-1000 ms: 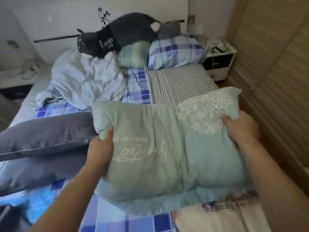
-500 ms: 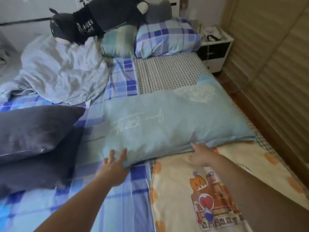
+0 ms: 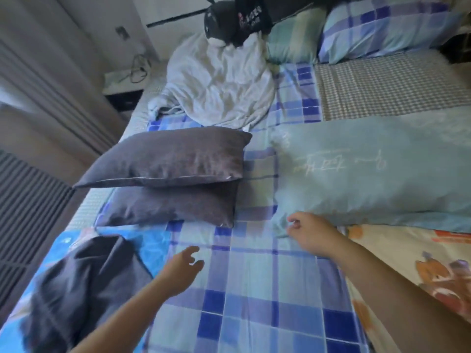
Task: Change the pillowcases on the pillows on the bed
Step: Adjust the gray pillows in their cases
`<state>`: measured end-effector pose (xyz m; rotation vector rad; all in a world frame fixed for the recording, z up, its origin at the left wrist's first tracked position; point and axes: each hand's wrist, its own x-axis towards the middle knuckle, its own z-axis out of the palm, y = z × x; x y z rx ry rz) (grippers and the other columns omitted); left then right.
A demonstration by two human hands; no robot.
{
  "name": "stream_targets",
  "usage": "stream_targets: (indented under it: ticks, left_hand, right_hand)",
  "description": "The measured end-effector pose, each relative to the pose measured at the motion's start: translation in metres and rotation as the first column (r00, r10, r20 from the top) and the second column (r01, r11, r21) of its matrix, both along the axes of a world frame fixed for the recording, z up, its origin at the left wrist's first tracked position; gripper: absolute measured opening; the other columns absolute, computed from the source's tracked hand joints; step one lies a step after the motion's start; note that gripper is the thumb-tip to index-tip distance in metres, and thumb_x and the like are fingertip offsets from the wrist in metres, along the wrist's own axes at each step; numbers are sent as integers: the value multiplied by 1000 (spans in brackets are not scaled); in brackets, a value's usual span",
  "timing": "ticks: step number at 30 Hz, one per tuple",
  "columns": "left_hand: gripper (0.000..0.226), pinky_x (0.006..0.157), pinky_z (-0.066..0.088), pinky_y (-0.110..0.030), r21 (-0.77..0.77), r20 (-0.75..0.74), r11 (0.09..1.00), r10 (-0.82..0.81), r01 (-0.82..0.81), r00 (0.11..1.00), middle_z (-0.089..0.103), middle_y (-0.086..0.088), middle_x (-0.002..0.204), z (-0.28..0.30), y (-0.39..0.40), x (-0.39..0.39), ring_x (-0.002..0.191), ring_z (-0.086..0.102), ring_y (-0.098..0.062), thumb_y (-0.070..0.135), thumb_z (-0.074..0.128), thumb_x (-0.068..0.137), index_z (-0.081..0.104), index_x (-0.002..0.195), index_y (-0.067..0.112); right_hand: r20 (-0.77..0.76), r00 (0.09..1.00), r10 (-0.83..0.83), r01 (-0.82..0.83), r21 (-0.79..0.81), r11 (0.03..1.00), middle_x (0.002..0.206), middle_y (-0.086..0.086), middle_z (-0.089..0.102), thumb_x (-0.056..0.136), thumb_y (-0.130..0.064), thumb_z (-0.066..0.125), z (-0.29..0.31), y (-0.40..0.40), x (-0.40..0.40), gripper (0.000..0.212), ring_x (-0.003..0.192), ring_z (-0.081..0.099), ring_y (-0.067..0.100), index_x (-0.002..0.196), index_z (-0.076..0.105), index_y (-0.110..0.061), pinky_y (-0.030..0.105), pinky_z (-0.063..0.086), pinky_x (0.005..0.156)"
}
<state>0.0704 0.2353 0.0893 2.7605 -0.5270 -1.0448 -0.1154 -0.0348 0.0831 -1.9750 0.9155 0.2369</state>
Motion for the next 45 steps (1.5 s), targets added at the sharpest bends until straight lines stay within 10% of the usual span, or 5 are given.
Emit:
stream_targets:
  ticks: [9,22,27,36,45]
  left_hand:
    - [16,81,50,-30,-316,-202,907,224,-280,953,65,-4,103,-17,152,123,93,66,-20,14,60,99,64,112,23]
    - [23,89,46,-18,-883,65,424,534,-201,843,64,-6,113,118,240,145,103,61,-24,4,55,95,64,113,15]
    - [42,101,35,-41,-766,275,641,280,34,919,57,-13,116,70,238,73,109,48,-32,20,53,77,68,115,12]
    - [87,122,14,-34,-53,-88,946,-324,320,942,8,-20,165,-59,196,3,154,11,-31,51,51,89,7,161,30]
    - [40,102,44,-41,106,58,856,-513,506,856,51,-4,137,-108,153,28,122,57,-35,37,46,93,67,125,29]
  right_hand:
    - [-13,724,-690,518,671,531,151,-7,38,75,-77,64,20,53,228,93,140,38,29,151,34,-31,57,37,110]
    - [386,-64,-920,537,791,294,106,8,71,83,3,51,131,242,105,30,101,68,25,97,71,-14,39,58,80]
    - [-85,-81,-993,915,389,-108,91,8,64,87,-8,56,21,289,-73,17,79,60,21,103,62,-12,30,51,60]
    - [-125,602,-789,789,-60,611,116,1,52,94,-24,57,-16,181,-36,39,118,55,28,133,53,-16,34,40,91]
    - [-109,560,-821,811,271,518,123,0,61,91,-49,66,-95,115,-4,54,99,60,23,133,51,-18,36,47,84]
